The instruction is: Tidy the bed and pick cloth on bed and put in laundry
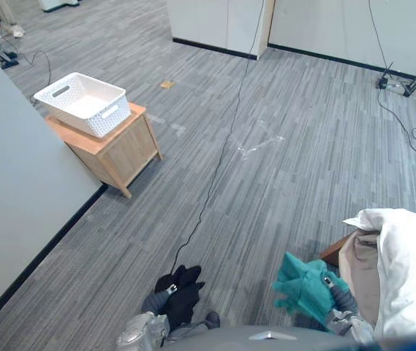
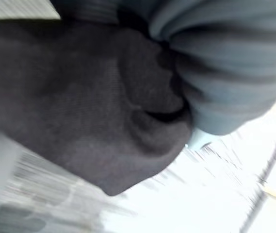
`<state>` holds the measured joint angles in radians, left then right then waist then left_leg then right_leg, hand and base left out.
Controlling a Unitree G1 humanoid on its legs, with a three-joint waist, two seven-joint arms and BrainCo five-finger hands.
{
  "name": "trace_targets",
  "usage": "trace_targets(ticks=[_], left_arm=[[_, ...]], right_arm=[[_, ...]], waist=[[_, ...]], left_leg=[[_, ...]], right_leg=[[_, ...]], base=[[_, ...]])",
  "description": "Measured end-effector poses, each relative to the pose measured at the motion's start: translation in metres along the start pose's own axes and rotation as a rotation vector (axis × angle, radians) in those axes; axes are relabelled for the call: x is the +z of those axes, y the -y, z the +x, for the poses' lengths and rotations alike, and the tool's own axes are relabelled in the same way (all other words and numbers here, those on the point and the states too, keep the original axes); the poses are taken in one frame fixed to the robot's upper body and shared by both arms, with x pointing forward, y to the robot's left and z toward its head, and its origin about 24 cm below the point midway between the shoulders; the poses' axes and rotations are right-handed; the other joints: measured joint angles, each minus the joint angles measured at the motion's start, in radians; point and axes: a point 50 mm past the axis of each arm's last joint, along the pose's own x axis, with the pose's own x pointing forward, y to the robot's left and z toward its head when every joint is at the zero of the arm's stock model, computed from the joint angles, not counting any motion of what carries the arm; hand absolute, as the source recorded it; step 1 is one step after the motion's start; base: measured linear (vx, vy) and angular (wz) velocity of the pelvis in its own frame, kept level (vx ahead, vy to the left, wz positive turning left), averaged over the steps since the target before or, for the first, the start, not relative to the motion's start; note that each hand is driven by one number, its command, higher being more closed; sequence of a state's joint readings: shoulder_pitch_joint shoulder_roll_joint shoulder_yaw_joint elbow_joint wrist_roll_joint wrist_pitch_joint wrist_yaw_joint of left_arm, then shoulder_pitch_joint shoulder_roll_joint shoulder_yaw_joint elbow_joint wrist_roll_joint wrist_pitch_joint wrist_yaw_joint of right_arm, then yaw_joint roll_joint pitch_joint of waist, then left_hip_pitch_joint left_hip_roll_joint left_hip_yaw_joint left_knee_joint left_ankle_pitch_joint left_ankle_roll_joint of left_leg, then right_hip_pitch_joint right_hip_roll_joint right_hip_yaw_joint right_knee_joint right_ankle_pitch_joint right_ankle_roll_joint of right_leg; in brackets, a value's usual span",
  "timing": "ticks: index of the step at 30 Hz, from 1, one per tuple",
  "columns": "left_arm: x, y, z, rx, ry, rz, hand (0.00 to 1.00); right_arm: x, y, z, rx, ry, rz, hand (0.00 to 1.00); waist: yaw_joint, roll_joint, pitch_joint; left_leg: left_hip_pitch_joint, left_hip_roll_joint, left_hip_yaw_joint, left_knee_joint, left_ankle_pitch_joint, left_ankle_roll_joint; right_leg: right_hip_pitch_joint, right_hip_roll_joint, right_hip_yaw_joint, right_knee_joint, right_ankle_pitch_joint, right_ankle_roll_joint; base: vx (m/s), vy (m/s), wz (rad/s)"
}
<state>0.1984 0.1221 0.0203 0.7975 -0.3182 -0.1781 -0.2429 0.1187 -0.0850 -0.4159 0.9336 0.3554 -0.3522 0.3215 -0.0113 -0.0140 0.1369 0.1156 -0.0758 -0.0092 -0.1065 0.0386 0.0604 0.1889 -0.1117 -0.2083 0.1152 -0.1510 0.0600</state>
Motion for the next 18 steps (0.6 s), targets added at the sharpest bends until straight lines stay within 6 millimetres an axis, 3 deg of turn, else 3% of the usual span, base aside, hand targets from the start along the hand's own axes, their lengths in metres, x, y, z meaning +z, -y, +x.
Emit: trace_targets(ticks=[4,5,6,7,8,10,12,13,15,16,18], left_arm=[[-0.002,0.009,-0.005,-0.017,0.050,-0.027,1.00],[-0.002,0.009,-0.009,-0.007,0.083,-0.047,1.00],[0.000,0.009,-0.010,-0.006,0.094,-0.055,1.00],[0.002,0.015,-0.012,-0.013,0.139,-0.095,1.00],[0.003,0.018,-0.012,-0.016,0.152,-0.109,1.00],[0.010,0.029,-0.013,-0.067,0.215,-0.152,1.00],[0.013,0.036,-0.013,-0.112,0.249,-0.168,1.00],[0.017,0.037,-0.015,-0.135,0.276,-0.164,1.00],[0.019,0.038,-0.016,-0.145,0.301,-0.161,1.00],[0.018,0.041,-0.017,-0.156,0.301,-0.167,1.00],[0.017,0.045,-0.017,-0.169,0.297,-0.166,1.00]], right_arm=[[0.003,-0.015,-0.001,0.072,0.019,0.006,1.00],[-0.001,-0.030,-0.004,0.121,0.023,-0.004,1.00],[-0.001,-0.036,-0.005,0.136,0.029,-0.002,1.00],[-0.001,-0.048,-0.011,0.157,0.044,0.008,1.00],[-0.002,-0.052,-0.012,0.158,0.042,0.011,1.00],[0.000,-0.058,-0.017,0.155,0.044,0.010,1.00],[0.011,-0.063,-0.015,0.149,0.093,0.021,1.00],[0.020,-0.066,-0.013,0.151,0.129,0.021,1.00],[0.026,-0.069,-0.010,0.149,0.153,0.024,1.00],[0.028,-0.069,-0.009,0.144,0.163,0.027,1.00],[0.022,-0.070,-0.008,0.137,0.136,0.033,1.00]], waist=[[0.002,0.014,0.004],[0.006,-0.001,-0.001],[0.006,0.005,0.002],[0.010,0.031,0.023],[0.008,0.037,0.032],[0.010,0.029,0.044],[0.018,0.048,0.039],[0.022,0.052,0.038],[0.033,0.050,0.038],[0.034,0.055,0.033],[0.039,0.020,0.013]], left_leg=[[-0.023,-0.001,0.047,0.012,-0.023,-0.002],[-0.095,0.000,0.074,0.127,-0.085,-0.014],[-0.125,0.011,0.089,0.192,-0.120,-0.028],[-0.211,0.059,0.134,0.407,-0.180,-0.045],[-0.253,0.076,0.156,0.507,-0.188,-0.052],[-0.356,0.134,0.215,0.780,-0.152,-0.119],[-0.360,0.159,0.225,0.832,-0.192,-0.117],[-0.349,0.181,0.235,0.783,-0.226,-0.108],[-0.321,0.191,0.249,0.623,-0.227,-0.100],[-0.290,0.186,0.262,0.471,-0.143,-0.060],[-0.256,0.125,0.275,0.397,-0.129,-0.045]], right_leg=[[-0.024,-0.007,0.011,0.001,-0.034,-0.007],[-0.040,-0.012,0.018,-0.005,-0.065,-0.016],[-0.040,-0.008,0.018,-0.007,-0.064,-0.023],[-0.038,0.007,0.021,0.000,-0.064,-0.034],[-0.034,0.013,0.017,0.014,-0.062,-0.031],[0.014,0.007,-0.007,0.034,-0.078,-0.036],[0.040,0.006,-0.015,0.035,-0.092,-0.035],[0.047,-0.001,-0.014,0.050,-0.113,-0.034],[0.046,-0.018,-0.015,0.072,-0.146,-0.029],[0.049,-0.031,-0.016,0.080,-0.157,0.003],[0.053,-0.070,0.004,0.052,-0.150,0.022]], base=[[-0.08,-0.049,-0.25],[-0.08,-0.079,-0.43],[-0.06,-0.089,-0.29],[-0.04,-0.067,-0.12],[-0.04,-0.071,0.01],[0.01,-0.065,0.14],[0.05,-0.013,0.02],[0.04,0.043,0.07],[0.09,0.120,0.15],[0.14,0.170,0.23],[0.20,0.178,0.12]])
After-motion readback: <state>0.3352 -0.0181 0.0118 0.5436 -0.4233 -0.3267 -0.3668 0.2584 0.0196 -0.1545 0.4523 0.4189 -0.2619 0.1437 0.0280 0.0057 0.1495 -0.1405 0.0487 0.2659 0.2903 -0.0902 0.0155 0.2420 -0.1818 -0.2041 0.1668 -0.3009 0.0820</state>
